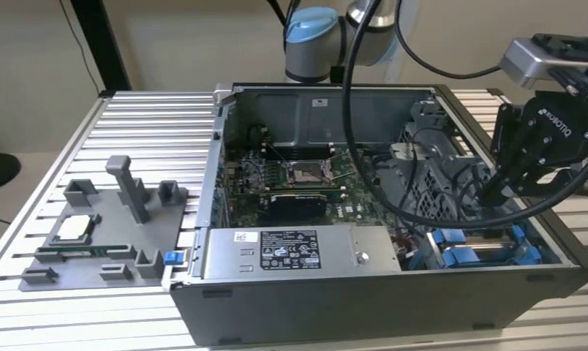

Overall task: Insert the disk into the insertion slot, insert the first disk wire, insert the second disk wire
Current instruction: 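Insert the second disk wire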

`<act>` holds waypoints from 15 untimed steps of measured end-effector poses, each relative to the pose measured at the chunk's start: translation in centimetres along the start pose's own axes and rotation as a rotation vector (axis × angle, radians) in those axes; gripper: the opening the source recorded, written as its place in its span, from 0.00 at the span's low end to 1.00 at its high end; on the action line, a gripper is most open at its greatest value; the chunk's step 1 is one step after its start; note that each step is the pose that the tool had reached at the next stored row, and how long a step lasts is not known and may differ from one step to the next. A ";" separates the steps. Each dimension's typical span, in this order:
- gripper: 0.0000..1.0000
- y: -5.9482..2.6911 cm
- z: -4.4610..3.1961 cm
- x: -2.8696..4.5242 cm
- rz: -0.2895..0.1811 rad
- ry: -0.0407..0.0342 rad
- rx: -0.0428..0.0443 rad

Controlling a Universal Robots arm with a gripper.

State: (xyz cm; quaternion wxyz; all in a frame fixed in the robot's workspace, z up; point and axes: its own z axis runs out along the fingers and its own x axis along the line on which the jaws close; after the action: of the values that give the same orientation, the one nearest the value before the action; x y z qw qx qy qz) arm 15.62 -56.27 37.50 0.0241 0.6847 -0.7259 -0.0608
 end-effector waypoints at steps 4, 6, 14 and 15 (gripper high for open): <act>0.00 0.14 0.54 0.47 -0.001 -0.0011 0.0122; 0.00 0.44 0.75 0.66 -0.001 -0.0013 0.0201; 0.00 1.23 1.48 1.12 -0.004 -0.0061 0.0742; 0.00 1.25 1.57 1.15 -0.005 -0.0066 0.0817</act>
State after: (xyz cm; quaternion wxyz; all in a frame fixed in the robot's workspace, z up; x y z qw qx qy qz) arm 14.13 -57.26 36.04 -0.0064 0.6867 -0.7262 -0.0334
